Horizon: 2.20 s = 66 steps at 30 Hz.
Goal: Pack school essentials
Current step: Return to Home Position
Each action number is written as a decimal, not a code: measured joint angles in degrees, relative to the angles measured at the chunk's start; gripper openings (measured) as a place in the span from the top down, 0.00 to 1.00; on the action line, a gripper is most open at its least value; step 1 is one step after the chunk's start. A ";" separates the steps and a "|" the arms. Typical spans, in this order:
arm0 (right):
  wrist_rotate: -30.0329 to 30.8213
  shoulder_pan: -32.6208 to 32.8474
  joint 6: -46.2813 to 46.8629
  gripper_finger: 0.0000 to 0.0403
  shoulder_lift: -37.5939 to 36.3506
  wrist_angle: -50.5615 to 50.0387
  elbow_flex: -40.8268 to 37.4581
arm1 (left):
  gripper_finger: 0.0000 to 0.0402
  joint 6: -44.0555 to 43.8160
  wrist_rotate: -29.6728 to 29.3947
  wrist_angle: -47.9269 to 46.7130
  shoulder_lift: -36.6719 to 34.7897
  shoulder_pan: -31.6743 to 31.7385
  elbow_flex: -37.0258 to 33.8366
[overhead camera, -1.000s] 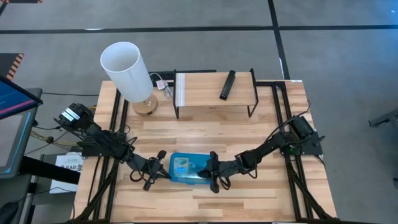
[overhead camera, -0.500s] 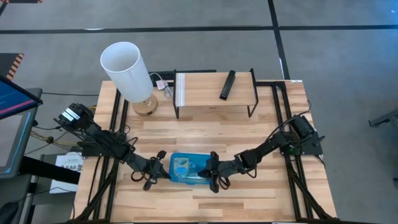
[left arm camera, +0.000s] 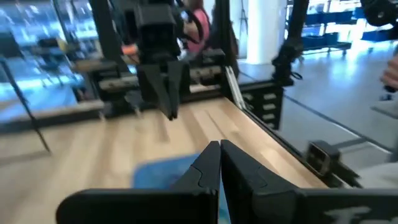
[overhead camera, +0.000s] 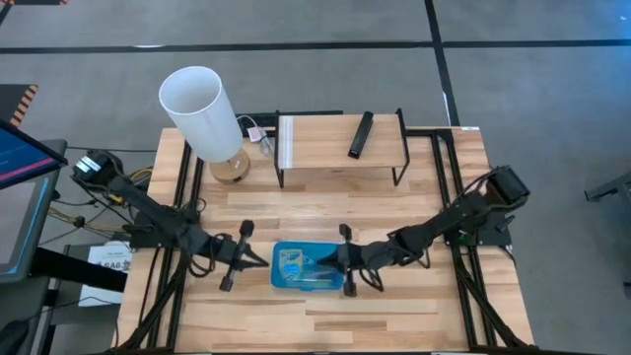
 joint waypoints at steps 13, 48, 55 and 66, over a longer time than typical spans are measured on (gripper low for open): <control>3.94 -1.92 -4.80 0.97 -12.82 -0.47 -8.01 | 1.00 6.89 11.06 -18.94 -18.50 15.72 4.84; 8.26 0.00 -17.14 0.97 -55.92 18.44 -43.34 | 1.00 3.07 7.41 -46.95 -61.71 20.91 -7.54; 8.19 -0.01 -17.18 0.97 -58.37 18.62 -47.10 | 1.00 0.26 8.76 -39.93 -61.84 20.92 -14.45; 7.99 -2.16 -16.74 0.97 -58.29 17.92 -49.31 | 1.00 -1.48 13.60 -40.93 -61.82 20.95 -14.48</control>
